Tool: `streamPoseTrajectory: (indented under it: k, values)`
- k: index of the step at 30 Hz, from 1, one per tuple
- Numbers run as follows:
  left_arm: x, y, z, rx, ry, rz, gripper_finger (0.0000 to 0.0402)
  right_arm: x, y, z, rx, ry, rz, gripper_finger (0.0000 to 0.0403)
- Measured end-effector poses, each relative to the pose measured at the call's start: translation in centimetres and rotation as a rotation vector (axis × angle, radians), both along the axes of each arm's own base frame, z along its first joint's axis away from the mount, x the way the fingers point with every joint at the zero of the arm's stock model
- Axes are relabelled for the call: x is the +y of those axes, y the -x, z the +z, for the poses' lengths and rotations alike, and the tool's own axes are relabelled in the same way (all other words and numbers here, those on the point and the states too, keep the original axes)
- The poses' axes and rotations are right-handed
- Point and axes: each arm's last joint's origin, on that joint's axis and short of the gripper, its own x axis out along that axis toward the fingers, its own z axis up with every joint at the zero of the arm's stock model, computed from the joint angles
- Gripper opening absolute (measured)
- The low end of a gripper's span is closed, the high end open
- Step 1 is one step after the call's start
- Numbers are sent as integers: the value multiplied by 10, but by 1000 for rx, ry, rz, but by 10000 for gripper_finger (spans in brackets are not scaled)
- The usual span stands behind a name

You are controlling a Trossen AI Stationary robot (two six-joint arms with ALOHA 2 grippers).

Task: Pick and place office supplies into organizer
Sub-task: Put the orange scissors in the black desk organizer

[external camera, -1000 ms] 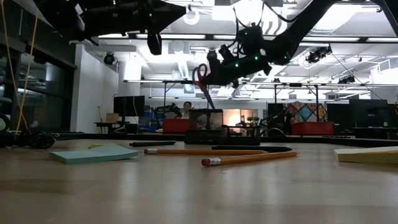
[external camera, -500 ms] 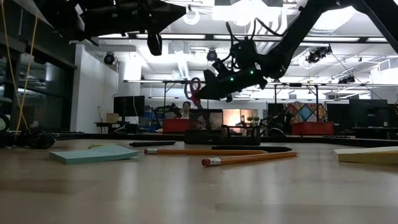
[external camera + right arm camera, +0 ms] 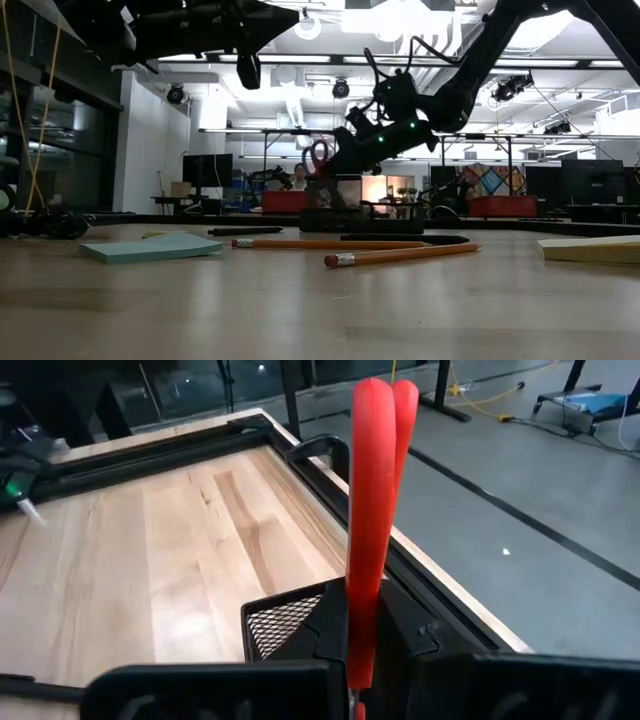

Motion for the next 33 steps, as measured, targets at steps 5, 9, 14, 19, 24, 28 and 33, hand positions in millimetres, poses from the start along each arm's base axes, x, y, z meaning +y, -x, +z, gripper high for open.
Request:
streamPoseTrajectory:
  k: [5,9,14,19,24,28,33]
  values:
    - [0,0,0,0,2,0,7,4,3,-5,36,45,37,5]
    - [0,0,0,-1,18,-7,7,4,2,-8,41,48,64,5]
    - [0,0,0,-1,20,-10,7,4,2,-11,48,20,86,22]
    - [0,0,0,-1,20,-7,7,7,1,-13,55,-8,97,61]
    - [0,0,0,-1,20,-7,7,8,1,-15,66,-24,94,84]
    - [0,0,0,-1,20,-7,7,8,1,-15,60,-48,110,107]
    - [0,0,0,-1,19,-7,7,9,3,-20,92,-92,90,153]
